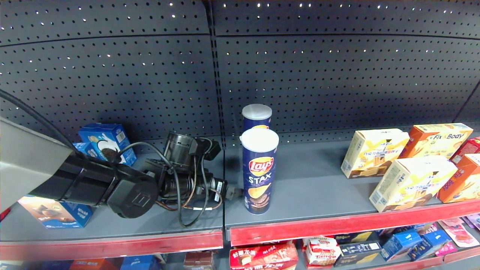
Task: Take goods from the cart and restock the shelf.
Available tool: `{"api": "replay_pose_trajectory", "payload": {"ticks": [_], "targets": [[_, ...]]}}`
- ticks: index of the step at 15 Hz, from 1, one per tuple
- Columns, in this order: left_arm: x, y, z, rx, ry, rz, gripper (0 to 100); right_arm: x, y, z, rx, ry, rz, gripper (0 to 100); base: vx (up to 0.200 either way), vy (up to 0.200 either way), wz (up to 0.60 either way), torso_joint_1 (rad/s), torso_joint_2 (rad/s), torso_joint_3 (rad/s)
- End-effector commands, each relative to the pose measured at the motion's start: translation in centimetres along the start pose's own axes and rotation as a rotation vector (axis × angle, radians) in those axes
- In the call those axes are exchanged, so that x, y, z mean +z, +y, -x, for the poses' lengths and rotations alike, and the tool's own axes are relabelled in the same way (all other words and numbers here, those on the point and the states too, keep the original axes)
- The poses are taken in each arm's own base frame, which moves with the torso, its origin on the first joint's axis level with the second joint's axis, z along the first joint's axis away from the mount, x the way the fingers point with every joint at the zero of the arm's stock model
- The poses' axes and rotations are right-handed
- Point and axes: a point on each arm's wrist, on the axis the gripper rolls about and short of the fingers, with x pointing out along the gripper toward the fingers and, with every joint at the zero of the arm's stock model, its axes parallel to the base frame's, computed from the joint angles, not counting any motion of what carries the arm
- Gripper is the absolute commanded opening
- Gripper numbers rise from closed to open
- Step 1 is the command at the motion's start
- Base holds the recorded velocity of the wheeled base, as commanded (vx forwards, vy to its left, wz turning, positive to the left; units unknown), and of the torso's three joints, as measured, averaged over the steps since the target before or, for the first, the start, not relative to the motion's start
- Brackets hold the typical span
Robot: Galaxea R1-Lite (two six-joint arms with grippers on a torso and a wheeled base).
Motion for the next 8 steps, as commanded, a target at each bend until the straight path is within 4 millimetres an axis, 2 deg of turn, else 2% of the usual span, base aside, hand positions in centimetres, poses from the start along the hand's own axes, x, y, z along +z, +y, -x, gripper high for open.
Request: {"api": "replay_pose_trajectory", "payload": {"ticks": [1, 3, 5, 8], "targets": [[0.0, 0.1, 0.0, 0.009, -0.003, 0.024, 100, 0.0, 0.0, 0.0, 0.0, -0.002, -0.001, 100, 0.0, 0.0, 0.0, 0.0, 0.0, 0.0], [0.1, 0.2, 0.1, 0.02, -0.006, 0.044, 100, 0.0, -0.1, 0.2, 0.0, -0.005, -0.002, 100, 0.0, 0.0, 0.0, 0.0, 0.0, 0.0], [0.6, 0.3, 1.6, 0.038, -0.039, 0.056, 100, 0.0, -0.1, 0.2, 0.003, -0.006, -0.003, 100, 0.0, 0.0, 0.0, 0.0, 0.0, 0.0], [0.4, 1.4, 6.0, 0.074, -0.094, 0.097, 100, 0.0, -0.2, 0.4, 0.009, -0.01, -0.006, 100, 0.0, 0.0, 0.0, 0.0, 0.0, 0.0]]}}
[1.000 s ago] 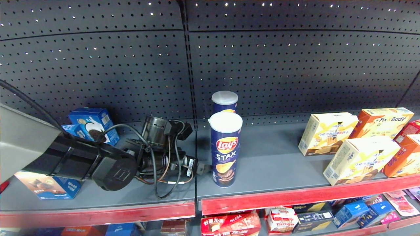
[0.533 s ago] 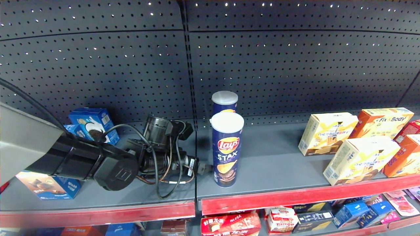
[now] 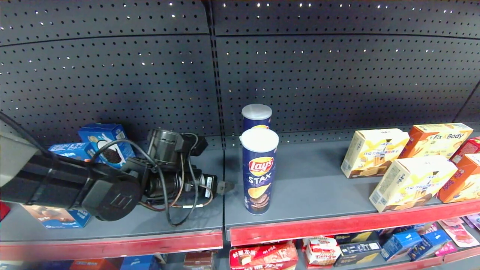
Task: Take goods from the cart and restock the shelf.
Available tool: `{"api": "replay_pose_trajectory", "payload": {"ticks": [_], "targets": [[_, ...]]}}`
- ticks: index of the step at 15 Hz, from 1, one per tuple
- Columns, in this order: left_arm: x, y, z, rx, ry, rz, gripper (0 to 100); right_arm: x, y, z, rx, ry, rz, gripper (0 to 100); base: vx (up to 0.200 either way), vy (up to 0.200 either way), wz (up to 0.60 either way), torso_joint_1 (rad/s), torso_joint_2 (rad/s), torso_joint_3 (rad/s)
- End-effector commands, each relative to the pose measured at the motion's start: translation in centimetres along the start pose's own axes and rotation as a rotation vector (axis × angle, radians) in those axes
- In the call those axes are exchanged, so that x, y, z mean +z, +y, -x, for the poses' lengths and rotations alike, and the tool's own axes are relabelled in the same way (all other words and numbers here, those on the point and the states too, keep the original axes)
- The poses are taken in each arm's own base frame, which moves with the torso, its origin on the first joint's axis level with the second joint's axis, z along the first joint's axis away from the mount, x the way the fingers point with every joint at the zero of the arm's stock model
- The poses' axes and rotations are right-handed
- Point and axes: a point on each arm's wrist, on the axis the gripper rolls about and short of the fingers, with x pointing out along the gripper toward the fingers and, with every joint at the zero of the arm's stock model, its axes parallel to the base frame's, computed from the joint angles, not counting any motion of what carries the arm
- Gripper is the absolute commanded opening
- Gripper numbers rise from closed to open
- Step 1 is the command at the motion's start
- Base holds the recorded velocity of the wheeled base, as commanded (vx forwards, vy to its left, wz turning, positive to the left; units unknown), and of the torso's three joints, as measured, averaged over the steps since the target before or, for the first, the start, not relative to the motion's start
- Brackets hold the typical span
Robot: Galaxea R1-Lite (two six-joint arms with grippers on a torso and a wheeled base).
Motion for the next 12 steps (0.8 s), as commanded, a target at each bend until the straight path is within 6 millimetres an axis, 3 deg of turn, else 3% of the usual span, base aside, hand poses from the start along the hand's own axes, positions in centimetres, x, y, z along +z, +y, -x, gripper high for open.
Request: {"api": "replay_pose_trajectory", "payload": {"ticks": [1, 2, 5, 7, 10, 12], "targets": [[0.7, 1.3, 5.6, 0.037, -0.102, 0.029, 100, 0.0, -0.2, 0.3, 0.005, -0.009, -0.005, 100, 0.0, 0.0, 0.0, 0.0, 0.0, 0.0], [0.8, 1.5, 6.5, 0.045, -0.122, 0.035, 100, 0.0, -0.2, 0.3, 0.007, -0.01, -0.006, 100, 0.0, 0.0, 0.0, 0.0, 0.0, 0.0], [-0.7, 3.7, 17.0, 0.172, -0.342, 0.088, 100, -0.1, -0.4, 0.4, 0.043, -0.004, -0.01, 100, 0.0, 0.0, 0.0, 0.0, 0.0, 0.0], [-3.3, 3.8, 21.4, 0.239, -0.441, 0.109, 100, 0.0, -0.4, 0.3, 0.049, -0.005, -0.011, 100, 0.0, 0.0, 0.0, 0.0, 0.0, 0.0], [-9.1, 2.6, 25.3, 0.263, -0.542, 0.101, 100, -0.1, -0.4, 0.1, 0.068, 0.005, -0.01, 100, 0.0, 0.0, 0.0, 0.0, 0.0, 0.0], [-10.7, 2.0, 26.6, 0.287, -0.612, 0.09, 100, 0.3, -0.1, -0.4, 0.077, 0.011, -0.009, 100, 0.0, 0.0, 0.0, 0.0, 0.0, 0.0]]}}
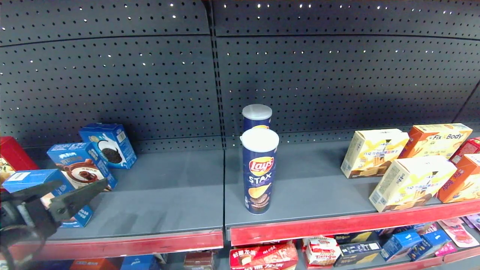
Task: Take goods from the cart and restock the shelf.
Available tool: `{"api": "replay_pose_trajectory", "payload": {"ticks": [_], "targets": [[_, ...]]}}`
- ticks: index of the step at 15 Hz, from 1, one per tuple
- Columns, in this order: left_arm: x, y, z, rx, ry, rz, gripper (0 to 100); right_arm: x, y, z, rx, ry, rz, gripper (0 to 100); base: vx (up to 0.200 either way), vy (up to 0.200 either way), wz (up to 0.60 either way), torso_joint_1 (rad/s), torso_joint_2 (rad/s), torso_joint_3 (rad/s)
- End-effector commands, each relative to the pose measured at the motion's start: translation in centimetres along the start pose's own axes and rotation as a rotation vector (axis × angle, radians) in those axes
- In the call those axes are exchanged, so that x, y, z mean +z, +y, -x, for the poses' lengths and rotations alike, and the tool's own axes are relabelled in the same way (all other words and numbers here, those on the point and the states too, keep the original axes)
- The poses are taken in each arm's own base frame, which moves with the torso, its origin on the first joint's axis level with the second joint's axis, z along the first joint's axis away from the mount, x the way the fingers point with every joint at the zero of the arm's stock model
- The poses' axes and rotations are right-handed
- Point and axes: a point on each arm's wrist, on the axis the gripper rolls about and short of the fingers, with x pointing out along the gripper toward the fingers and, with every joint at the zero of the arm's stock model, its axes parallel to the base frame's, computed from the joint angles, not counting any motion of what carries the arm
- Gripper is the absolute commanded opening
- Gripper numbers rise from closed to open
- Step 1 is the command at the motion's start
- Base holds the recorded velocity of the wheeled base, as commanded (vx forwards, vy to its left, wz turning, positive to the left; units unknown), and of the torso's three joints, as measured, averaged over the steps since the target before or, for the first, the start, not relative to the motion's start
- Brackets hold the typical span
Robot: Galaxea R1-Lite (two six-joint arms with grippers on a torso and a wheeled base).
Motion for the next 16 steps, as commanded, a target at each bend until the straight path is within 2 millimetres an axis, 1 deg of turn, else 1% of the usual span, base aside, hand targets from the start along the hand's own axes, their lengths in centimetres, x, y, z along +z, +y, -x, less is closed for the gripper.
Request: {"api": "replay_pose_trajectory", "payload": {"ticks": [1, 2, 4, 5, 6, 7, 8, 9, 10, 12, 16], "targets": [[-1.7, 0.0, 5.3, 0.034, -0.172, -0.014, 100, 0.2, 0.3, -0.7, 0.012, 0.014, 0.006, 100, 0.0, 0.0, 0.0, 0.0, 0.0, 0.0], [-1.5, -0.1, 5.5, 0.034, -0.186, -0.016, 100, 0.5, 0.4, -0.8, 0.016, 0.011, 0.003, 100, 0.0, 0.0, 0.0, 0.0, 0.0, 0.0], [-2.1, -0.2, 6.1, 0.022, -0.201, -0.022, 100, 0.8, 0.4, -1.0, 0.015, 0.009, 0.002, 100, 0.0, 0.0, 0.0, 0.0, 0.0, 0.0], [-3.7, -0.1, 6.7, 0.017, -0.196, -0.022, 100, 1.0, 0.4, -1.0, 0.013, 0.003, 0.001, 100, 0.0, 0.0, 0.0, 0.0, 0.0, 0.0], [-4.0, 0.0, 6.8, 0.017, -0.193, -0.021, 100, 1.0, 0.4, -1.0, 0.013, 0.003, 0.002, 100, 0.0, 0.0, 0.0, 0.0, 0.0, 0.0], [-6.5, 0.2, 7.5, 0.008, -0.187, -0.023, 100, 1.1, 0.4, -0.9, 0.006, 0.014, 0.011, 100, 0.0, 0.0, 0.0, 0.0, 0.0, 0.0], [-7.1, 0.3, 7.8, 0.003, -0.187, -0.024, 100, 1.2, 0.4, -0.9, 0.005, 0.019, 0.014, 100, 0.0, 0.0, 0.0, 0.0, 0.0, 0.0], [-8.9, 0.4, 8.3, -0.004, -0.194, -0.023, 100, 1.8, 0.5, -1.2, 0.003, 0.03, 0.022, 100, 0.0, 0.0, 0.0, 0.0, 0.0, 0.0], [-9.7, 0.6, 8.5, -0.004, -0.195, -0.015, 100, 2.3, 0.5, -1.3, -0.002, 0.026, 0.02, 100, 0.0, 0.0, 0.0, 0.0, 0.0, 0.0], [-11.0, 0.8, 8.5, -0.001, -0.184, -0.007, 100, 2.9, 0.7, -1.7, -0.006, 0.033, 0.024, 100, 0.0, 0.0, 0.0, 0.0, 0.0, 0.0], [-11.8, 0.9, 8.9, 0.007, -0.199, -0.005, 100, 2.8, 1.0, -2.2, -0.02, 0.047, 0.036, 100, 0.0, 0.0, 0.0, 0.0, 0.0, 0.0]]}}
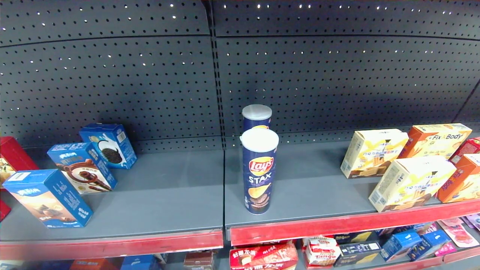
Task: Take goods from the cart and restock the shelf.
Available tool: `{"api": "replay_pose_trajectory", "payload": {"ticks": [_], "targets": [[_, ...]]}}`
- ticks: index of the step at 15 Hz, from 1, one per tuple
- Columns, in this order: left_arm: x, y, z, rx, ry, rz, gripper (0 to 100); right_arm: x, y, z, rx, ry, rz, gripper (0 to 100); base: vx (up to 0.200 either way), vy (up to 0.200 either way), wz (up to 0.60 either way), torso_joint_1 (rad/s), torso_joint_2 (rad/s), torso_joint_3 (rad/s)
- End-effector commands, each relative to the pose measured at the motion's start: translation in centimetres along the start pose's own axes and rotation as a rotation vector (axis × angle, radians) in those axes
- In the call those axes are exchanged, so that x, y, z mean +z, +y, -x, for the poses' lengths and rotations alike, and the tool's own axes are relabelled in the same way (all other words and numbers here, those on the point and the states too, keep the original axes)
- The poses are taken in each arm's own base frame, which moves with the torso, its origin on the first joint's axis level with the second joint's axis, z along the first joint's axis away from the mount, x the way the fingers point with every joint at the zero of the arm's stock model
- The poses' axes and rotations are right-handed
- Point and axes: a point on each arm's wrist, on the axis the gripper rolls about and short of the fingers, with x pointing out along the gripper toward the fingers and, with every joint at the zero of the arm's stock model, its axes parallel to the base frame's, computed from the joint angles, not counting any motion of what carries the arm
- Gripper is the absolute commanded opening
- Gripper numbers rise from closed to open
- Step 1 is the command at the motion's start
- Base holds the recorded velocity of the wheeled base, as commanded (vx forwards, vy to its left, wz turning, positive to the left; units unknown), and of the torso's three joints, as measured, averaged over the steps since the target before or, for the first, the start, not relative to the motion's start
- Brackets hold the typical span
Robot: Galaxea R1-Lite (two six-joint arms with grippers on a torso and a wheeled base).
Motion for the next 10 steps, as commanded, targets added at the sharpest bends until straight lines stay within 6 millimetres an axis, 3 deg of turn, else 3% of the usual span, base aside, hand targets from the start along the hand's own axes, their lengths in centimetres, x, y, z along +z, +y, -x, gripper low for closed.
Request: {"api": "replay_pose_trajectory", "payload": {"ticks": [1, 4, 10], "targets": [[-0.8, 0.0, 0.7, 0.002, -0.003, -0.006, 100, 0.0, 0.2, -0.4, -0.006, 0.012, 0.008, 100, 0.0, 0.0, 0.0, 0.0, 0.0, 0.0], [-2.8, 0.1, 2.7, 0.019, -0.027, -0.073, 100, 0.1, 0.4, -0.7, -0.013, 0.016, 0.017, 100, 0.0, 0.0, 0.0, 0.0, 0.0, 0.0], [-2.8, 0.9, 2.7, 0.354, -0.065, -0.206, 100, -0.1, 0.2, -0.1, -0.048, 0.011, 0.072, 100, 0.0, 0.0, 0.0, 0.0, 0.0, 0.0]]}}
